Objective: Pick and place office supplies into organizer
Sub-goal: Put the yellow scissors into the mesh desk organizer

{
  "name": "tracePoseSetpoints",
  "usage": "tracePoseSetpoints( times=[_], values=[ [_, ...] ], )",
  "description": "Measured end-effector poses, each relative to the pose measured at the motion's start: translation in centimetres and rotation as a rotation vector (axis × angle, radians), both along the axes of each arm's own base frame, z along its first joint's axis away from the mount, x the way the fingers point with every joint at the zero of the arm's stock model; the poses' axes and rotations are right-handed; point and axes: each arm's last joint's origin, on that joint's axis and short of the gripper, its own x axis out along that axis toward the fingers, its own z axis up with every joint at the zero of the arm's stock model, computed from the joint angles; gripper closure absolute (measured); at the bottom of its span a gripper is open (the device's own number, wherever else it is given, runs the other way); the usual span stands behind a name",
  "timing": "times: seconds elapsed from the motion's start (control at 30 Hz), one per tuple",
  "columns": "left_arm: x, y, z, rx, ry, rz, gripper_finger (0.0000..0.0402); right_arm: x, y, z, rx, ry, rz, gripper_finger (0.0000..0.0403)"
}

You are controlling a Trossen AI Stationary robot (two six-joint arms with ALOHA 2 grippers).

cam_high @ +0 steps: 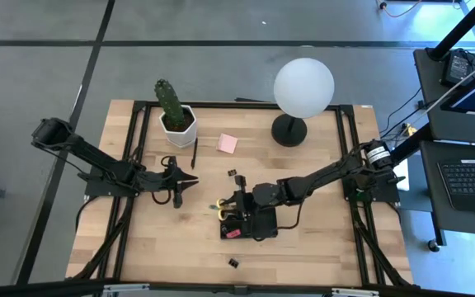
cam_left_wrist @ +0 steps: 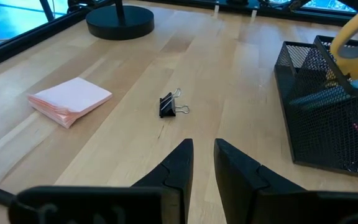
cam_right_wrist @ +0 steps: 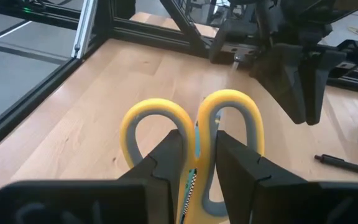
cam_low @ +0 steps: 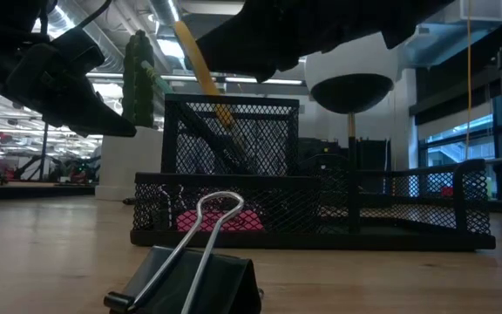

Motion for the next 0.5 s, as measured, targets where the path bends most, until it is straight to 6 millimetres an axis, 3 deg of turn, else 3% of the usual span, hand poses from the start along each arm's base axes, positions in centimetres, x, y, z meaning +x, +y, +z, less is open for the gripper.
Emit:
tracePoseSetpoints(
  times=[0.2, 0.5],
  values=[
    [0.00, 0.00, 0.00, 0.000, 0.000, 0.000, 0.0343, -0.01, 0.00, -0.02, -0.001, 0.002, 0.000, 0.0295],
    [0.00, 0.00, 0.00, 0.000, 0.000, 0.000, 0.0343, -0.18, -0.07, 0.34, -0.004, 0.006, -0.001, 0.0200]
  ],
)
